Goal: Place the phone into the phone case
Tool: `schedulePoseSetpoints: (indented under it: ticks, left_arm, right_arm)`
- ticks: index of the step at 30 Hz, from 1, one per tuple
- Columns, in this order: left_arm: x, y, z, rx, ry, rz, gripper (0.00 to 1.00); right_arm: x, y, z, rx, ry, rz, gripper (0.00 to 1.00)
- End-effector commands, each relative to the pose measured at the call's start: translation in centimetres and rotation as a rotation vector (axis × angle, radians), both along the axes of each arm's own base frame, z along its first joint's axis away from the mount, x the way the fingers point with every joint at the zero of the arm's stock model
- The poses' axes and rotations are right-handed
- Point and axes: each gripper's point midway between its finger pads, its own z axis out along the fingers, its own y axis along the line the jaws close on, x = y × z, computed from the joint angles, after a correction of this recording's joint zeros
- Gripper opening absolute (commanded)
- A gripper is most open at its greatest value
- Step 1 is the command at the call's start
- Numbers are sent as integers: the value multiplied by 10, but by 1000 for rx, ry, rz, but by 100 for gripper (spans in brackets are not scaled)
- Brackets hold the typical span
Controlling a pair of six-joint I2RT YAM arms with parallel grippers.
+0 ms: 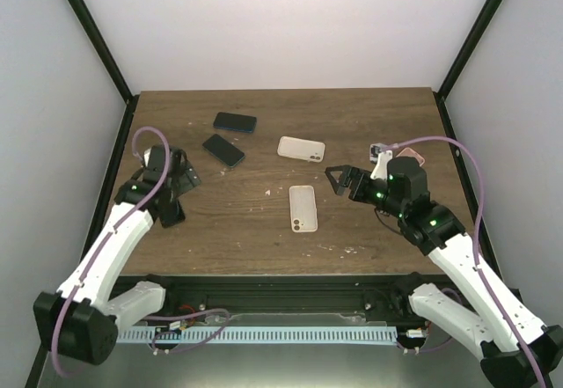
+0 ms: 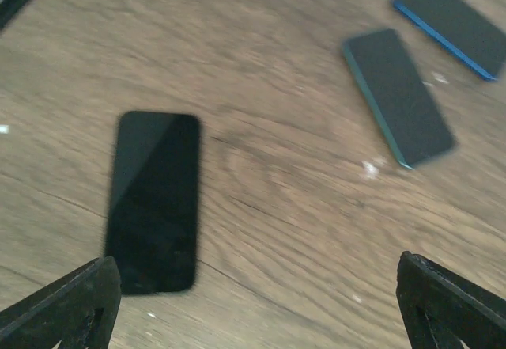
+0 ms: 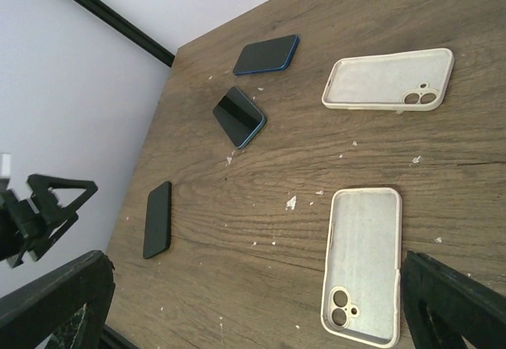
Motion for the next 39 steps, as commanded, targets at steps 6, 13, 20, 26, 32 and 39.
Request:
schedulePoseSetpoints:
  ticks: [6,13,20,26,32,39]
  left_arm:
    - [38,58,-54,32,153,78,100]
    - [52,80,-105,3,319,146,97]
    - [62,85,-132,35,396,132,95]
    - [60,82,-144,17,412,99,95]
    - [52,90,-151,-4,427,96,97]
    - [46,97,-166,-22,459,127,97]
  right_arm:
    - [-4,10,20,34,-100,83,100]
    - [-8,12,33,51,-172,113,100]
    - [-11,14,42,33,-203,142,100]
    - [-16,9,46,20,-222,137,100]
    - [-17,4,48,10,-237,118,100]
    - [-18,1,53,3,-249,107,100]
